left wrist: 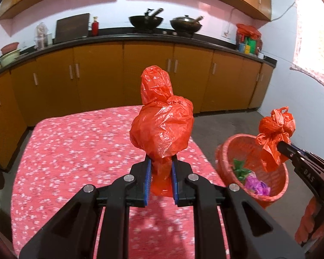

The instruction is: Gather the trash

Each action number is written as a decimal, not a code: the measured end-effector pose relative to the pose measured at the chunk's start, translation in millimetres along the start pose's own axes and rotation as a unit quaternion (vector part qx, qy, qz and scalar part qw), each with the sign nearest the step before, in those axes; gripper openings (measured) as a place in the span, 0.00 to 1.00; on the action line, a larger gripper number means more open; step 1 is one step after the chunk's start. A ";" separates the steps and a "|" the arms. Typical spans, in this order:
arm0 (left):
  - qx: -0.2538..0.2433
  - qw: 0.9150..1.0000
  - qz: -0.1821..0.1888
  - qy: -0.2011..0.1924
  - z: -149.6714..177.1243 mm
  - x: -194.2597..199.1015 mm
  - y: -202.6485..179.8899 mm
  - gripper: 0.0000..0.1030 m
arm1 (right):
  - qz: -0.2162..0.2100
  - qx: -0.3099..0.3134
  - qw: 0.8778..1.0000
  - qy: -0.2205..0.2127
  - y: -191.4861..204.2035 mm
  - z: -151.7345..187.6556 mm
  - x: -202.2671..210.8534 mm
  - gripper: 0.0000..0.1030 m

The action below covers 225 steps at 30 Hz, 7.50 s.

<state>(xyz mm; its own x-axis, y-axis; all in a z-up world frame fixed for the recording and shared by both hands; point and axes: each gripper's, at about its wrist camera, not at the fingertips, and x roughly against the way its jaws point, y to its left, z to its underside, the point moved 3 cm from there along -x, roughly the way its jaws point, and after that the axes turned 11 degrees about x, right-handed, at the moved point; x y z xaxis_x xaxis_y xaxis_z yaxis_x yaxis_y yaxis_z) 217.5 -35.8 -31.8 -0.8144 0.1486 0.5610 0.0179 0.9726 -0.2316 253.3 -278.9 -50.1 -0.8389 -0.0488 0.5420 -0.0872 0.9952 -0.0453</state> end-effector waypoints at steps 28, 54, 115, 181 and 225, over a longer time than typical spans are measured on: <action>-0.050 0.986 0.118 0.105 56.1 -71.7 -133.6 0.16 | 0.072 -0.056 0.995 0.049 -134.9 54.8 -19.8 0.08; -0.071 0.973 0.157 0.151 79.9 -120.9 -170.2 0.16 | 0.063 -0.053 0.995 0.063 -140.4 55.0 -65.6 0.10; 0.000 0.987 -0.018 -0.157 39.7 145.6 -3.0 0.98 | 0.160 0.018 0.974 -0.159 -14.9 23.0 193.5 0.96; -0.003 0.988 -0.051 -0.145 107.4 188.9 27.7 0.98 | 0.117 0.045 0.982 -0.139 47.2 101.6 225.6 0.96; -0.004 0.989 -0.049 -0.142 107.4 189.2 21.6 0.98 | 0.117 0.040 0.983 -0.135 44.1 102.2 221.4 0.96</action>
<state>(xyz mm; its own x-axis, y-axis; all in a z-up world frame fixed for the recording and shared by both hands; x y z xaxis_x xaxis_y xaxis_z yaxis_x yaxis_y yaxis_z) 1.5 -5.8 -16.0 -0.9421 -0.0023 0.3353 -0.0663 0.9815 -0.1797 8.8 -254.6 -17.9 -0.9518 0.1495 0.2679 0.0927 0.9726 -0.2132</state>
